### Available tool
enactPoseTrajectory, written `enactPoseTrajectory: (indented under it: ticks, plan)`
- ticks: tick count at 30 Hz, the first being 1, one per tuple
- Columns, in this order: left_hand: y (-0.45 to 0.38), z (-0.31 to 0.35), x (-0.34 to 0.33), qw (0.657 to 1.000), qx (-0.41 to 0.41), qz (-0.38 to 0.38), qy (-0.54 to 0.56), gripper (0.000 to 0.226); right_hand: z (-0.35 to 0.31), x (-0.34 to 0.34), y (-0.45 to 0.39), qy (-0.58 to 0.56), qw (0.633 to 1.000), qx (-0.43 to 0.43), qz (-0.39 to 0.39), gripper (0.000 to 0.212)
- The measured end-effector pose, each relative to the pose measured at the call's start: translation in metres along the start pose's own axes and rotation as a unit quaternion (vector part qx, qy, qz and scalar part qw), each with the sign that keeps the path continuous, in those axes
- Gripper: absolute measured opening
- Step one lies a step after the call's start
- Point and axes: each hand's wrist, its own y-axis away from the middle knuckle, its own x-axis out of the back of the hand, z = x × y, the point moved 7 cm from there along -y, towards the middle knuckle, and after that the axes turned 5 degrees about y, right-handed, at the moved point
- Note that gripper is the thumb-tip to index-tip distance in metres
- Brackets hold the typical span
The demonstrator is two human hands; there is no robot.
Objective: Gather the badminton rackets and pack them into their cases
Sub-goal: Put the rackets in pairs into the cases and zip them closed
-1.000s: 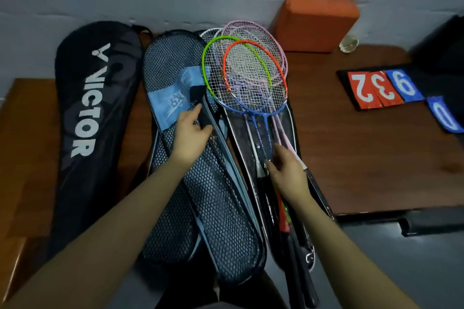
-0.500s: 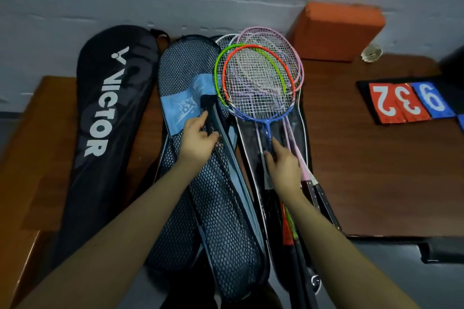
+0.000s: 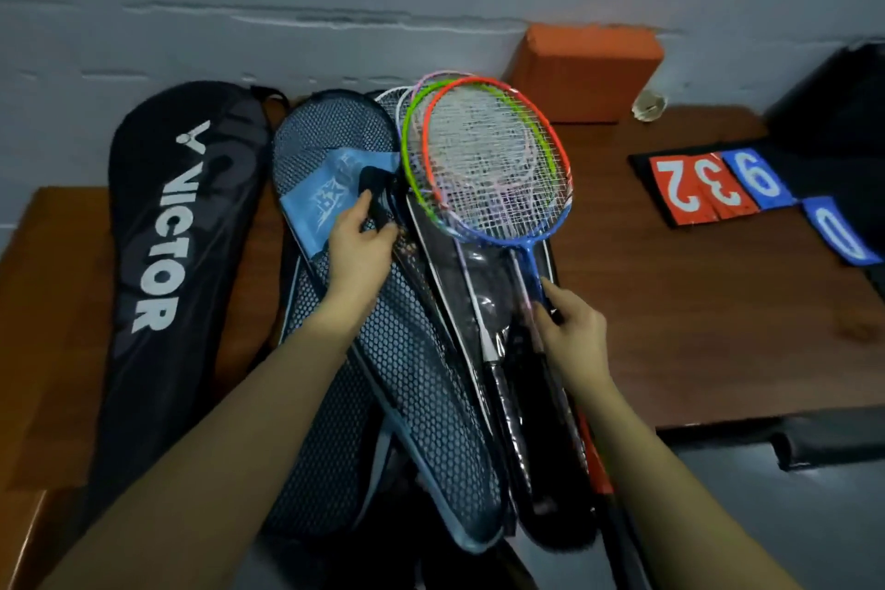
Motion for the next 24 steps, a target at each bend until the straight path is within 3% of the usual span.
enactPoseTrajectory:
  ticks: [4, 12, 18, 24]
  plan:
    - [-0.001, 0.006, 0.001, 0.999, -0.026, 0.030, -0.004, 0.059, 0.013, 0.009, 0.018, 0.044, 0.998, 0.038, -0.033, 0.033]
    - [0.015, -0.003, 0.010, 0.993, -0.061, 0.016, -0.102, 0.074, 0.021, -0.003, 0.045, -0.022, 0.994, -0.026, -0.108, 0.034]
    - [0.006, 0.000, 0.031, 0.992, -0.048, 0.080, -0.088, 0.041, 0.021, 0.003, 0.064, -0.039, 0.992, -0.029, -0.119, 0.032]
    - [0.026, -0.009, 0.047, 0.993, -0.024, 0.116, 0.000, 0.034, 0.021, 0.001, 0.072, 0.013, 0.991, -0.015, -0.132, 0.032]
